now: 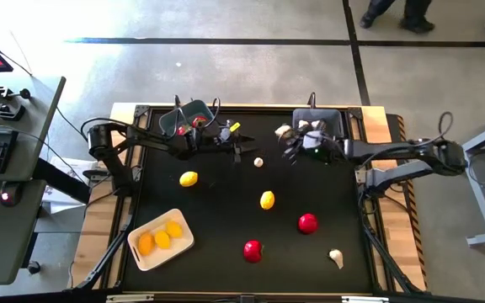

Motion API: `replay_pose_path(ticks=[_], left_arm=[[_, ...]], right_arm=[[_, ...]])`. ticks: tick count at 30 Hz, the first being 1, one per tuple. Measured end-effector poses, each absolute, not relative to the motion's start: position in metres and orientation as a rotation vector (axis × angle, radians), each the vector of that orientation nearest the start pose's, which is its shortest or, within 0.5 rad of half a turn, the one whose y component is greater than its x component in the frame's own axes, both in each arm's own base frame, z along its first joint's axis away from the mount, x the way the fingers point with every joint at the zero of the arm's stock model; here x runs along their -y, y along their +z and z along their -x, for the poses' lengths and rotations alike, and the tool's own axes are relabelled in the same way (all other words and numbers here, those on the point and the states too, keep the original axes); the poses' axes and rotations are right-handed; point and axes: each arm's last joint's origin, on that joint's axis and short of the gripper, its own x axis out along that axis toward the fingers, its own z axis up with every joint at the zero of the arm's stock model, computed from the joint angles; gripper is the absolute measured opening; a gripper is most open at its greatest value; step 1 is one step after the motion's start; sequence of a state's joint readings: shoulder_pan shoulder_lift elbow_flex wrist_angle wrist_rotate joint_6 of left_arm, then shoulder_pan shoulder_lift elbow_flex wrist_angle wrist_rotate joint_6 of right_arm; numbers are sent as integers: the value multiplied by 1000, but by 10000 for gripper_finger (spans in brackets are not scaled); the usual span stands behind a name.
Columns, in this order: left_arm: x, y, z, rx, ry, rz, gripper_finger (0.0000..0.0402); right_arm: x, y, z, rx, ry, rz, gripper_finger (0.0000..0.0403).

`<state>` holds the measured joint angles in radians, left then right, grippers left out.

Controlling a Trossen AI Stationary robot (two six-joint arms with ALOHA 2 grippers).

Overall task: Sort produce into baskets
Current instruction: Put the white garlic into the transparent bin

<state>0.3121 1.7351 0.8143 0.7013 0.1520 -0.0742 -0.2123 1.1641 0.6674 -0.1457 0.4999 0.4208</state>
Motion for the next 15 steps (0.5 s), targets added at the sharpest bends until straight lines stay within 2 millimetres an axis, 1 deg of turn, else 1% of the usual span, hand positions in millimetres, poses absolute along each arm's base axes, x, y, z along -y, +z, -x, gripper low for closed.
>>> replay_pose_path(ticks=[4, 7, 15], left_arm=[[-105, 184, -337, -208, 168, 118, 197], [-105, 184, -337, -208, 169, 116, 198], [-105, 184, -337, -209, 173, 116, 198]], right_arm=[[80, 222, -194, -626, -1036, -329, 0], [92, 216, -175, -723, -1165, -371, 0], [121, 205, -148, -822, -1392, -486, 0]])
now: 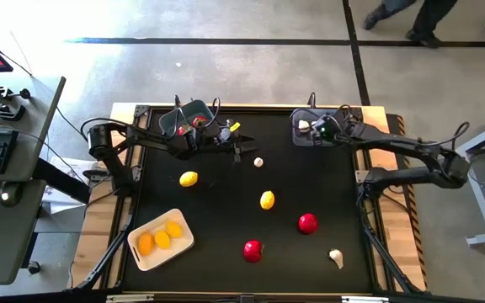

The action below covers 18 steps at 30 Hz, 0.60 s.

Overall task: Sort produce into baskets
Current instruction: Put the white garlic into the transparent bin

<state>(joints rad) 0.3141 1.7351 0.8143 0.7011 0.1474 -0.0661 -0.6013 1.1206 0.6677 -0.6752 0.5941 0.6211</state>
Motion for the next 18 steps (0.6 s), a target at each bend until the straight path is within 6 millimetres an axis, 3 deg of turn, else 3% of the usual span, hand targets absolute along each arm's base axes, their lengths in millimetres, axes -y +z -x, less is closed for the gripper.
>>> replay_pose_path(ticks=[9, 18], left_arm=[[-104, 183, -337, -227, 151, 105, 198], [-104, 181, -336, -223, 148, 89, 198]], right_arm=[[143, 196, -136, -891, -1432, -553, 15], [150, 193, -131, -928, -1433, -566, 109]])
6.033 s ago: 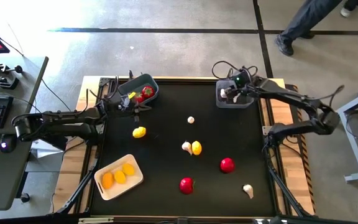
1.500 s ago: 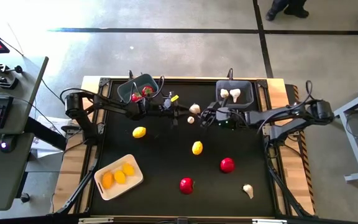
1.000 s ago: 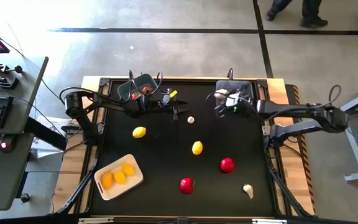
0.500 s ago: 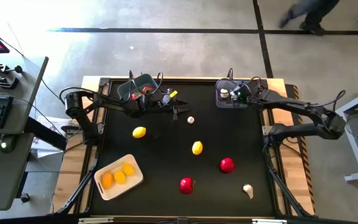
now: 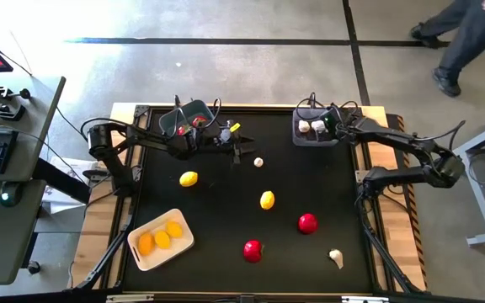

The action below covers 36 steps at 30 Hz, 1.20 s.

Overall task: Sort produce into baskets
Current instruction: Put the white garlic into the transparent bin, then put the red tomato into the light blue bin

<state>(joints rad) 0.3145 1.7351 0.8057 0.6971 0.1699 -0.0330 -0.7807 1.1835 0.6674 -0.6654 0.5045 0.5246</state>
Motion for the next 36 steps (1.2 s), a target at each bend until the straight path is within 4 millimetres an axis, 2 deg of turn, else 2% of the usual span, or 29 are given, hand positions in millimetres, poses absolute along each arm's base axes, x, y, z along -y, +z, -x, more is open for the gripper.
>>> replay_pose_path(ticks=[8, 12, 15, 20, 23, 27, 31, 36], left_arm=[[-104, 172, -319, -120, 149, 81, 198], [-102, 170, -316, -107, 92, 81, 198], [-101, 170, -316, -106, 73, 81, 198], [-101, 170, -316, -107, 59, 83, 197], [-101, 170, -316, -108, 45, 84, 197], [-100, 170, -316, -109, 25, 85, 197], [-100, 169, -316, -111, 24, 87, 197], [-100, 169, -316, -117, 24, 90, 197]], right_arm=[[143, 193, -137, -966, -1369, -510, 214], [132, 196, -148, -986, -1287, -457, 237], [119, 208, -159, -960, -1200, -422, 240], [82, 230, -178, -969, -892, -434, 241], [52, 232, -187, -1048, -668, -430, 239], [11, 234, -192, -1107, -473, -475, 228], [-22, 243, -192, -1132, -373, -564, 194], [-58, 258, -185, -1159, -334, -612, 123]])
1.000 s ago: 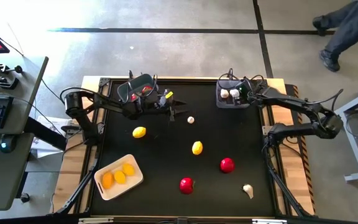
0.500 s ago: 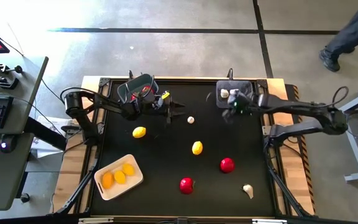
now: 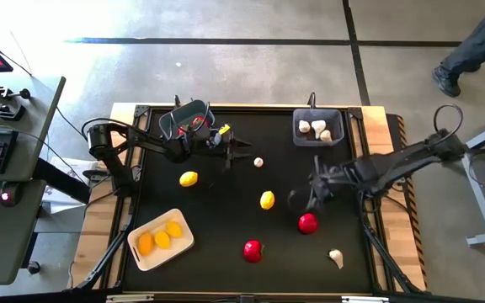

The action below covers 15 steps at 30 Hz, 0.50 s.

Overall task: Sort produce into baskets
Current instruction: Put the red tomato into the light blue bin

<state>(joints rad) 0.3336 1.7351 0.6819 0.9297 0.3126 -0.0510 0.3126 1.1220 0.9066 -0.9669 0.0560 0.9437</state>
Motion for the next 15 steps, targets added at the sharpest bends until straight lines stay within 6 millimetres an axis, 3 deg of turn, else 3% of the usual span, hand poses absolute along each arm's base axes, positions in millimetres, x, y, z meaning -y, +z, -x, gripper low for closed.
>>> replay_pose_path(ticks=[3, 6, 10, 15], left_arm=[[-100, 169, -316, -118, 24, 91, 197], [-100, 169, -316, -119, 24, 92, 197], [-100, 168, -316, -128, 25, 95, 197], [-100, 167, -316, -133, 25, 97, 197]], right_arm=[[-78, 261, -185, -1201, -328, -615, 106], [-97, 260, -191, -1267, -310, -575, 126], [-119, 258, -207, -1318, -317, -549, 199], [-132, 249, -226, -1373, -362, -510, 306]])
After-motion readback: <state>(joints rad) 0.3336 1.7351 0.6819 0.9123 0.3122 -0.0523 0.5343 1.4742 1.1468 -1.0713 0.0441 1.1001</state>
